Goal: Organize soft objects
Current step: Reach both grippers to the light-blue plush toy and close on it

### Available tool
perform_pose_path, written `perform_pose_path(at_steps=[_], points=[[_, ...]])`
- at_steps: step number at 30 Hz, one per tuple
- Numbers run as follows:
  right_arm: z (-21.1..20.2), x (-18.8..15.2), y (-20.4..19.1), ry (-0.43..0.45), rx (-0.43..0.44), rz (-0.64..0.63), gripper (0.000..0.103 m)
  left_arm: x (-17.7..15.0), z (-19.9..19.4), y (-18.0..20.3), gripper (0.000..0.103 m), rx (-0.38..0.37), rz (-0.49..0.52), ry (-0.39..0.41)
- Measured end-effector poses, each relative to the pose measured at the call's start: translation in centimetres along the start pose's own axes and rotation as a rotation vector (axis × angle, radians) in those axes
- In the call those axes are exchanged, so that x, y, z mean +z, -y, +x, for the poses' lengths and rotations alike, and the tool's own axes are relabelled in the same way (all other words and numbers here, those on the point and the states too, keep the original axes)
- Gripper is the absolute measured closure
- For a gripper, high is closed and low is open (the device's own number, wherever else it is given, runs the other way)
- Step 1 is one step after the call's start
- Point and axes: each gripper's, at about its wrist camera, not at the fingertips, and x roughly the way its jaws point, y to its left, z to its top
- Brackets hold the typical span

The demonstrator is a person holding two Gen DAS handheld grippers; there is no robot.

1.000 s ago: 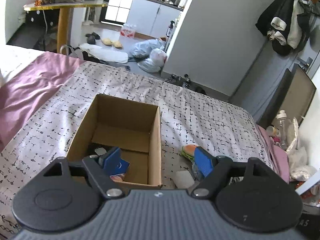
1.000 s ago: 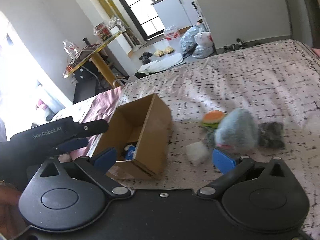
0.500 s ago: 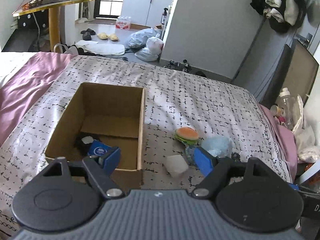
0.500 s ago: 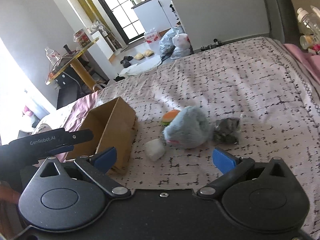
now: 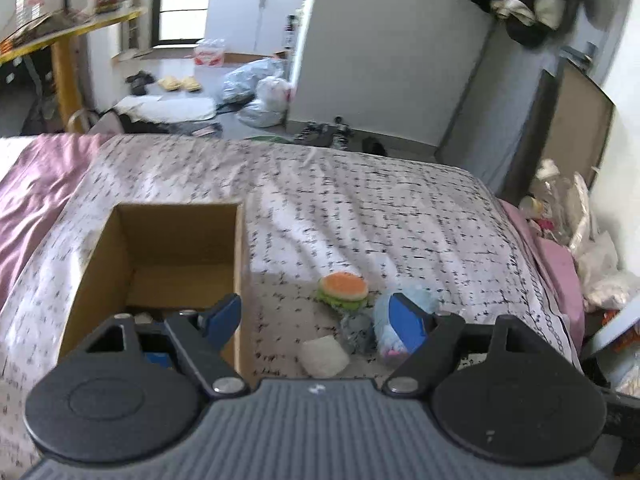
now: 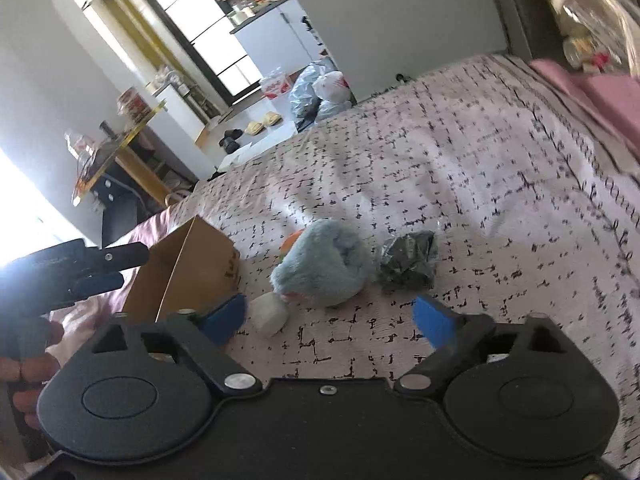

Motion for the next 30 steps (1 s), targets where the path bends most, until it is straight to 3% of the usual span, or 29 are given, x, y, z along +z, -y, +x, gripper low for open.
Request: perform_pose_path(at_steps=[8, 16, 19, 30], points=[[2.8, 0.0, 2.9, -0.018, 0.007, 0.182, 0.041, 0.2, 3.1, 1.5, 0.024, -0.018, 0.027, -0.080], [6.3, 0.0, 3.8, -0.024, 0.026, 0.317, 0.042, 0.1, 6.1, 2.1, 0.024, -0.008, 0.074, -0.101], [7.4, -0.1, 4.0, -0.043, 0.037, 0.359, 0.049, 0.2, 7.0, 1.6, 0.025, -0.003, 0.040, -0.124], [9.6, -0.5, 4.6, -0.058, 0.096, 0.503, 0.049, 0.5, 8.7, 2.1, 0.026, -0.032, 0.039, -0.127]])
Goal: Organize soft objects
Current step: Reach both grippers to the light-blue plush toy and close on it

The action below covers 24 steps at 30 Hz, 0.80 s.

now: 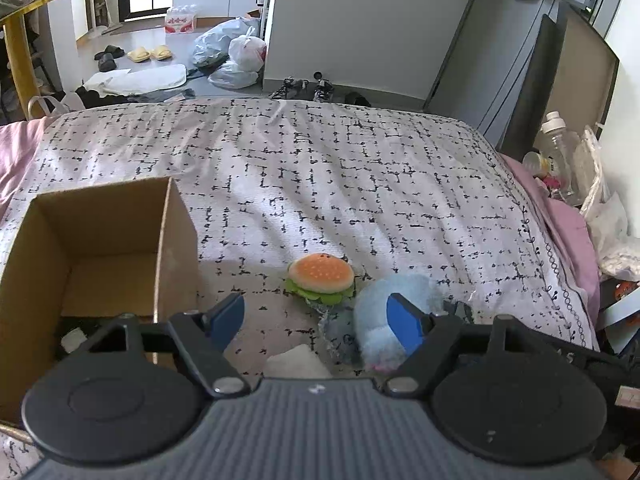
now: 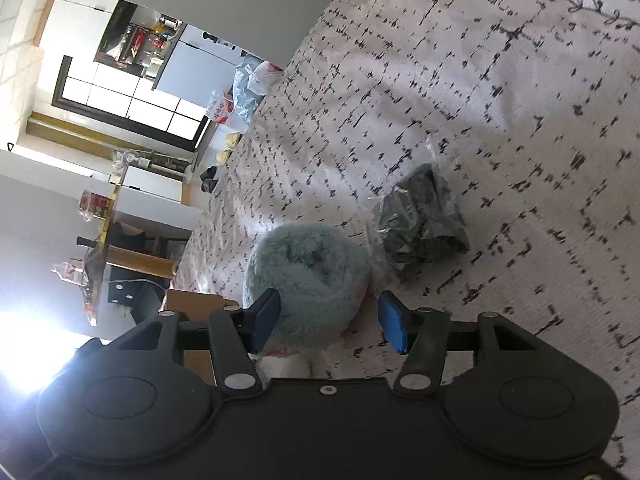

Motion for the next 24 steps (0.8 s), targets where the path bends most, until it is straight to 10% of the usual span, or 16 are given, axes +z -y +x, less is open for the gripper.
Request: perform_pose_path(at_steps=[10, 20, 24], points=[[2.3, -1.1, -0.7, -0.073, 0.093, 0.077, 0.051, 0.4, 0.0, 0.2, 0.027, -0.060, 0.001, 0.017], [2.6, -1.2, -0.7, -0.061, 0.155, 0.099, 0.097, 0.4, 0.3, -0.4, 0.027, -0.078, -0.007, 0.004], [2.4, -1.0, -1.0, -0.056, 0.138, 0.063, 0.098, 0.7, 1.1, -0.4, 0.027, -0.079, -0.017, -0.010]])
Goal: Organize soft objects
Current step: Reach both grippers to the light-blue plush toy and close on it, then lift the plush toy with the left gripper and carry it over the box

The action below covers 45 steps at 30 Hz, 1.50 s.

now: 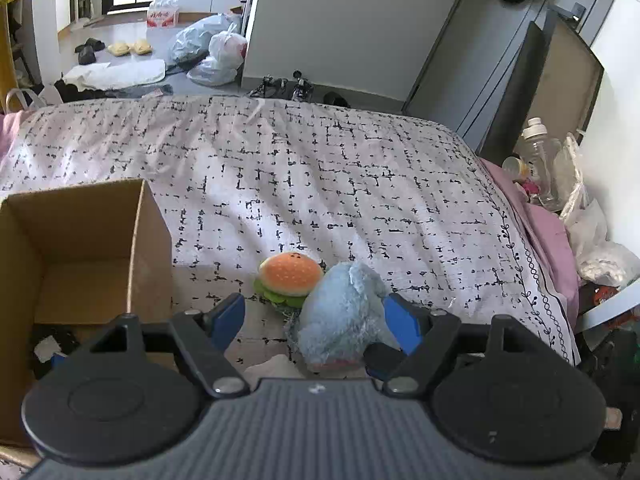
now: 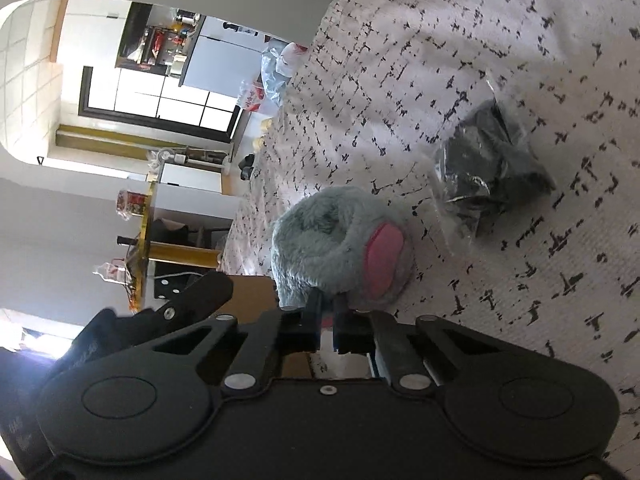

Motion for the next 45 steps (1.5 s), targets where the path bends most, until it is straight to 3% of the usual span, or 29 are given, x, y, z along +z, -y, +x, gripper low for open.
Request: perform_pose_path(at_steps=[12, 15, 17, 20, 26, 28, 30, 32, 37, 38, 39, 41, 45], points=[[0.2, -0.5, -0.6, -0.008, -0.024, -0.043, 0.098, 0.6, 3.9, 0.9, 0.031, -0.020, -0.036, -0.058], [0.3, -0.6, -0.6, -0.012, -0.029, -0.048, 0.098, 0.5, 4.7, 0.7, 0.042, -0.016, -0.064, -0.077], [0.3, -0.6, -0.7, -0.017, -0.032, -0.058, 0.098, 0.2, 5.4, 0.2, 0.057, -0.026, -0.096, -0.107], [0.0, -0.4, -0.9, -0.019, -0.070, -0.070, 0.095, -0.2, 5.6, -0.5, 0.064, -0.052, -0.135, -0.118], [-0.8, 0.2, -1.2, 0.022, -0.074, -0.079, 0.094, -0.2, 5.3, -0.6, 0.070, -0.058, -0.153, -0.111], [-0.7, 0.5, -1.1, 0.033, -0.076, -0.064, 0.088, -0.2, 5.3, -0.7, 0.070, -0.064, -0.156, -0.110], [-0.7, 0.9, -0.8, 0.043, -0.086, -0.045, 0.068, -0.3, 5.3, -0.8, 0.070, -0.069, -0.148, -0.109], [-0.6, 1.2, -0.6, 0.066, -0.094, -0.030, 0.061, -0.3, 5.2, -1.1, 0.070, -0.076, -0.155, -0.110], [0.9, 1.6, 0.2, 0.065, -0.124, 0.016, 0.062, -0.5, 5.0, -1.6, 0.071, -0.085, -0.179, -0.113], [1.3, 1.5, 0.4, 0.053, -0.121, 0.026, 0.065, -0.6, 5.0, -1.6, 0.071, -0.087, -0.183, -0.114], [1.7, 1.4, 0.5, 0.042, -0.120, 0.028, 0.074, -0.6, 4.9, -1.6, 0.071, -0.089, -0.185, -0.116], [2.1, 1.1, 0.4, 0.025, -0.121, 0.020, 0.079, -0.7, 4.8, -1.6, 0.072, -0.084, -0.190, -0.121], [1.2, 0.9, -0.7, 0.034, -0.135, -0.033, 0.082, -0.7, 3.7, -1.5, 0.072, -0.108, -0.201, -0.112]])
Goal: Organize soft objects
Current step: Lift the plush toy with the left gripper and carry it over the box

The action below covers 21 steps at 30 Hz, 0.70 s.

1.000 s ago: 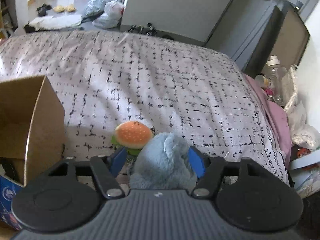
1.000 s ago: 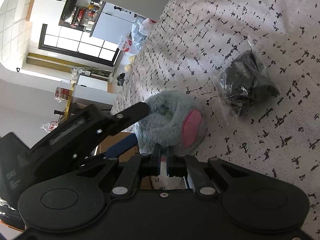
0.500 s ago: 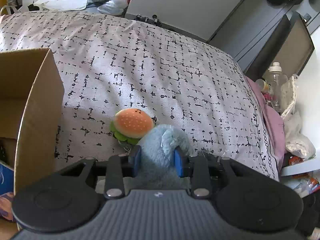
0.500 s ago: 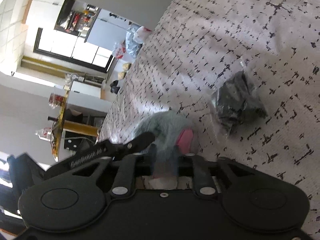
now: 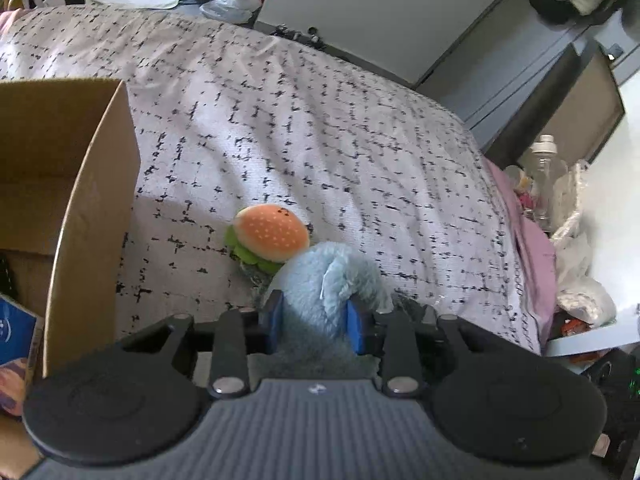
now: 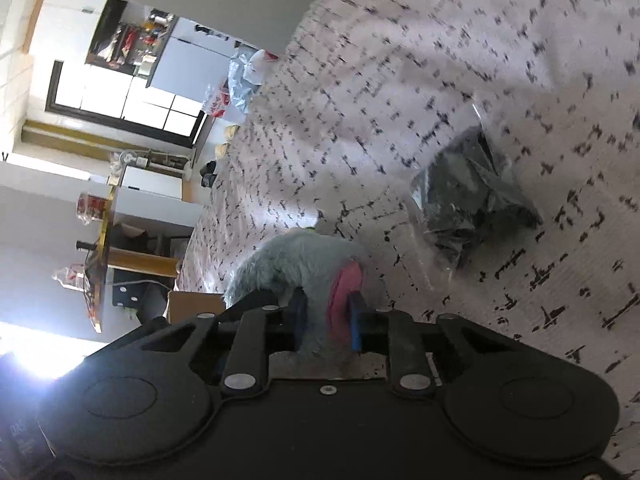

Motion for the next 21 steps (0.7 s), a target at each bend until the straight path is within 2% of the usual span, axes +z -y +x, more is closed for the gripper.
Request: perform_pose_path(at_steps=[8, 21], points=[[-2.6, 0.1, -2.4, 0.031, 0.007, -0.065, 0.082, 0.2, -3.0, 1.2, 0.072, -0.037, 0.013, 0.038], [-4.7, -0.9, -6.8, 0.051, 0.046, -0.155, 0.082, 0.8, -8.4, 0.2, 0.072, -0.095, -0.055, 0.101]])
